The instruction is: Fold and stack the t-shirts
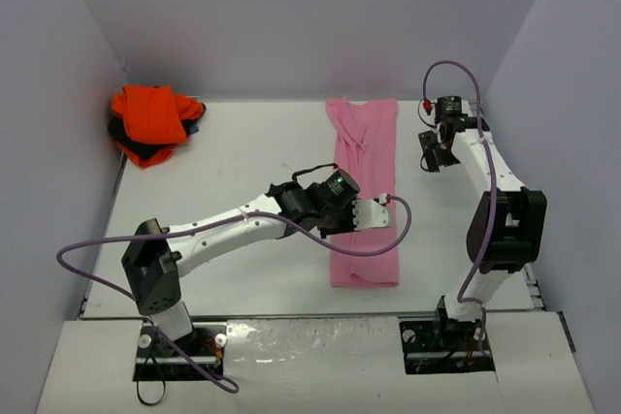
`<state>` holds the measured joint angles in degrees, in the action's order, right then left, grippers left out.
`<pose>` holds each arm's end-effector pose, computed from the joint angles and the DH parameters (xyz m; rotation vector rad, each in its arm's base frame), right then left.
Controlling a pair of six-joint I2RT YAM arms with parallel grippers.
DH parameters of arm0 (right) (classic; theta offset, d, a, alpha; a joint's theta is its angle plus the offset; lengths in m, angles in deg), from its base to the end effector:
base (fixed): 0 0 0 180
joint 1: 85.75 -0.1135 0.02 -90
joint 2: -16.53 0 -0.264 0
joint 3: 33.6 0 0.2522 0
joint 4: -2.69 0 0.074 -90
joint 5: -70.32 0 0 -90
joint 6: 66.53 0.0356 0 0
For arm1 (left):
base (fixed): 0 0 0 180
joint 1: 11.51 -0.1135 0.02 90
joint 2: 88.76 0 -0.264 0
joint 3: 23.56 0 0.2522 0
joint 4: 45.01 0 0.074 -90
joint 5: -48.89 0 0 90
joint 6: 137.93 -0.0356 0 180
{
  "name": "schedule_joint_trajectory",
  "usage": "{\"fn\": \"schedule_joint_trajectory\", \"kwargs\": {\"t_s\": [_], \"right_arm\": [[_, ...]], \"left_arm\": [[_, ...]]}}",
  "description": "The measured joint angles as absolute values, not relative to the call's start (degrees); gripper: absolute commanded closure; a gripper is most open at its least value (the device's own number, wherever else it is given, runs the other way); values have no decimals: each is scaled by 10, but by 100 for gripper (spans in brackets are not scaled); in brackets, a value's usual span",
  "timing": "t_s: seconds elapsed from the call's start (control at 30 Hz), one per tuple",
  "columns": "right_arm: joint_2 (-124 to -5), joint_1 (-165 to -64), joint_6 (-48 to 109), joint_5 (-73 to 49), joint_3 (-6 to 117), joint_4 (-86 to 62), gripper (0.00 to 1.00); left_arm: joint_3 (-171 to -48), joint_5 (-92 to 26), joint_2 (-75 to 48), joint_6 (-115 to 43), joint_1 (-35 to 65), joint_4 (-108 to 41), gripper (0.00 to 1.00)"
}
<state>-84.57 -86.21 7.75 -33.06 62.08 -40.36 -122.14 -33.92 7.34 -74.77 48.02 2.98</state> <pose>0.3940 -0.0051 0.2674 -0.2344 2.4146 -0.4038 0.1871 -0.3269 0.3089 1.6854 1.7057 -0.4204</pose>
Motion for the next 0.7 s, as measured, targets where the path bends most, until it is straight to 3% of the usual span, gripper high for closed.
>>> {"fn": "schedule_joint_trajectory", "kwargs": {"t_s": [0.17, 0.23, 0.33, 0.7], "right_arm": [[-777, -850, 87, -354, 613, -389, 26], [-749, -834, 86, -361, 609, -384, 25], [-719, -817, 82, -375, 607, -379, 25], [-712, -818, 74, -396, 607, -374, 24]], "left_arm": [[-1219, -336, 75, -748, 508, 30, 66], [-1218, -335, 78, -748, 525, 31, 66], [-1218, -333, 98, -749, 554, 30, 83], [-1146, -359, 223, -748, 585, -65, 78]]}}
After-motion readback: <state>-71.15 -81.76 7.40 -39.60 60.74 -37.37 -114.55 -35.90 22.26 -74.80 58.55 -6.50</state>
